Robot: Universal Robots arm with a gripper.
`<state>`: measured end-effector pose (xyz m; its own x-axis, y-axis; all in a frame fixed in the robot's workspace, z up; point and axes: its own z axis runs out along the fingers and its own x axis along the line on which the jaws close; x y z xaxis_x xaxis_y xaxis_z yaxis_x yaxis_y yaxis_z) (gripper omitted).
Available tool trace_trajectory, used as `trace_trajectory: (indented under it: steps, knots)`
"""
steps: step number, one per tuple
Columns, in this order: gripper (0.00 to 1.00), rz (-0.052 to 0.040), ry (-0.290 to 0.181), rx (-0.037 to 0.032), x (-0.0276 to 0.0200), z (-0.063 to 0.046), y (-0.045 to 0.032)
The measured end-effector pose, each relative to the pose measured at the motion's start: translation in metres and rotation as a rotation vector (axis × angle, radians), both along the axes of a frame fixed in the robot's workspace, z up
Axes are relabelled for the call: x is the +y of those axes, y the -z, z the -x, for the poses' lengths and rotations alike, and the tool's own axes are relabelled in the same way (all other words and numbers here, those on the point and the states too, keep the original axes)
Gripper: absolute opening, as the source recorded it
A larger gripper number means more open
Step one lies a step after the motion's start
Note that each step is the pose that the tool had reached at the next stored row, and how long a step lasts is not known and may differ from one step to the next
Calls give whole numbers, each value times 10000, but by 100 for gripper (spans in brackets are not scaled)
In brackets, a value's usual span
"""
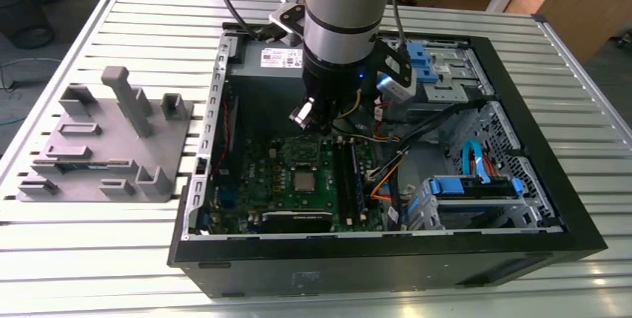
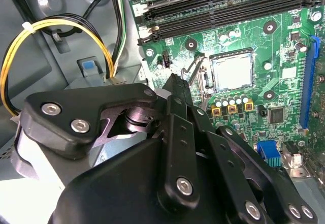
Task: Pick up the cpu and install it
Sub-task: 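Close the cpu cover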
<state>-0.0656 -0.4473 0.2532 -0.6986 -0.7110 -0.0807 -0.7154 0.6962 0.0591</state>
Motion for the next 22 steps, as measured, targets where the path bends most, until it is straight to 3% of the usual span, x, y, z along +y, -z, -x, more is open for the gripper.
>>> trace_trajectory:
  steps: [8,22]
  knots:
    - [13,-3,-111,0,0,-9,1]
    - [13,-4,-1048,1,0,-25,2]
